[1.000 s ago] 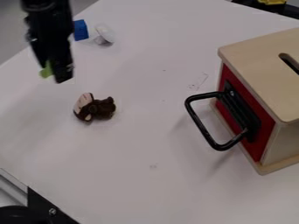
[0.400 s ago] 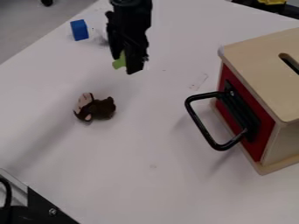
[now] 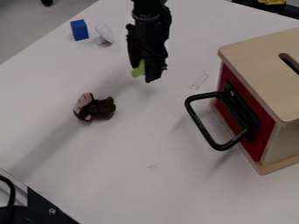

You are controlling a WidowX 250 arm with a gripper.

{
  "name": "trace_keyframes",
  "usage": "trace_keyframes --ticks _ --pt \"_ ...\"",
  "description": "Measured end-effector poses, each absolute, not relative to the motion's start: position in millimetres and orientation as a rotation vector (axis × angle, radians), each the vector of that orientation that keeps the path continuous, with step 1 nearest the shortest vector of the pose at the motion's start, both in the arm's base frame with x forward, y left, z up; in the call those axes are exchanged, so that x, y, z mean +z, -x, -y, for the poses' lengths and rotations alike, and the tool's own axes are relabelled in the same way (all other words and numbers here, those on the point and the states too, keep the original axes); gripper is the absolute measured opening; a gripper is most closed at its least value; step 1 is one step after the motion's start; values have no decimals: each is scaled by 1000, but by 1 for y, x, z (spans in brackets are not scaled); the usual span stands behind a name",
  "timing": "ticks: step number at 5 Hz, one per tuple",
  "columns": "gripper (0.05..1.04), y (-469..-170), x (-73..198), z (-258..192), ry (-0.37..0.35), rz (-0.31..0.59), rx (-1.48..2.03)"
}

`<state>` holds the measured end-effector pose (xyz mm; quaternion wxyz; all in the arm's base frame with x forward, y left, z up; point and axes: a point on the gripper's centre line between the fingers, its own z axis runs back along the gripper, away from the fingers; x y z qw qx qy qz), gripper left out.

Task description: Put the green object on the middle of the table

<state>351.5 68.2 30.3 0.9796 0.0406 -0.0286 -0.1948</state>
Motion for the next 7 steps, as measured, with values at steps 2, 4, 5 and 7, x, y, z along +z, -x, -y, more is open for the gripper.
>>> trace_keyframes --ticks 2,4,5,7 --pt "686 -360 8 -59 -55 33 -403" --pt "989 -362 3 -61 -67 42 -363" --pt "997 -358 4 -63 -86 28 -327" --pt "997 -348 43 -63 -40 81 -276"
